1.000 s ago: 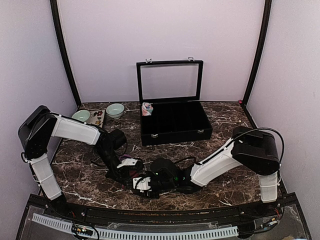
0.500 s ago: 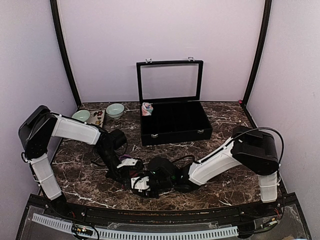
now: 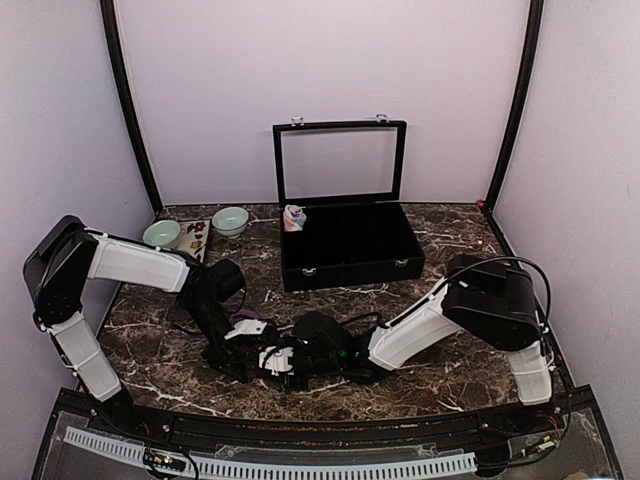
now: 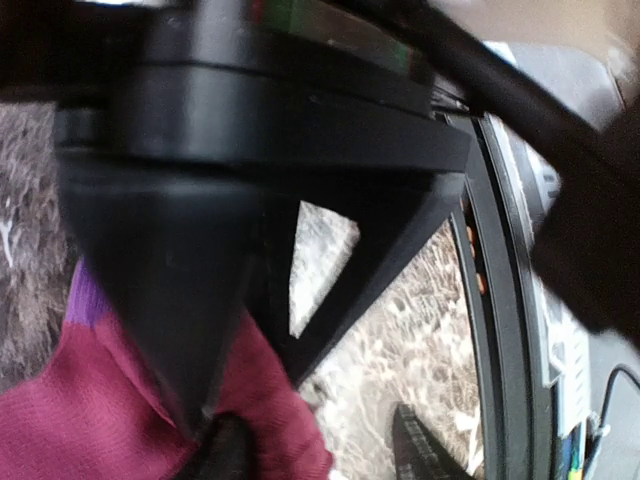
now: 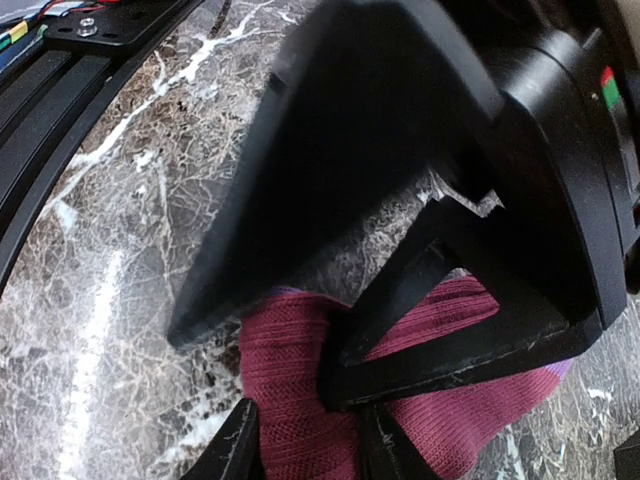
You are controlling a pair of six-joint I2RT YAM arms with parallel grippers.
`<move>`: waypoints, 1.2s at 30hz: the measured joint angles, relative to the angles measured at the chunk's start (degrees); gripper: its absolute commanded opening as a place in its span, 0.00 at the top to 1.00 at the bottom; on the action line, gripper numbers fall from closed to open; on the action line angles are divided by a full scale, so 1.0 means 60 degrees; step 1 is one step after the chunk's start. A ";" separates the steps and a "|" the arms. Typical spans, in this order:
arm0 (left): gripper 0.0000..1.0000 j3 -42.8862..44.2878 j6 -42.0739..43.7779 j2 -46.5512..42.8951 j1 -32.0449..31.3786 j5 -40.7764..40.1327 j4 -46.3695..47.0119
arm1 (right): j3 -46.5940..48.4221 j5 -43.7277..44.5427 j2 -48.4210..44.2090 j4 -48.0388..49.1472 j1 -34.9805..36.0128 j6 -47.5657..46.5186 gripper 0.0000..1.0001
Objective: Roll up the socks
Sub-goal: Roll the sock at the center of the board.
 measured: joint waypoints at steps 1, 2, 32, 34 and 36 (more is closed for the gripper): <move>0.40 -0.0098 0.0000 -0.0142 0.0069 -0.0022 -0.0076 | 0.0011 -0.0025 0.0051 0.0091 -0.0018 0.0076 0.69; 0.40 -0.0178 0.0084 -0.0259 0.0146 -0.0066 -0.0095 | 0.0029 -0.0087 0.0095 0.0153 -0.0040 0.0138 0.71; 0.59 -0.0663 -0.2463 -0.1443 0.2069 -0.2830 0.2743 | 0.1402 -0.1202 -0.0168 -0.3362 0.0109 0.1577 1.00; 0.68 -0.0433 -0.2623 -0.1002 0.1672 -0.3187 0.2900 | 0.1392 -0.1268 -0.0229 -0.3523 0.0186 0.1818 1.00; 0.76 -0.0222 -0.2728 -0.0605 0.1381 -0.3424 0.2954 | 0.1373 -0.1410 -0.0284 -0.3643 0.0211 0.2127 1.00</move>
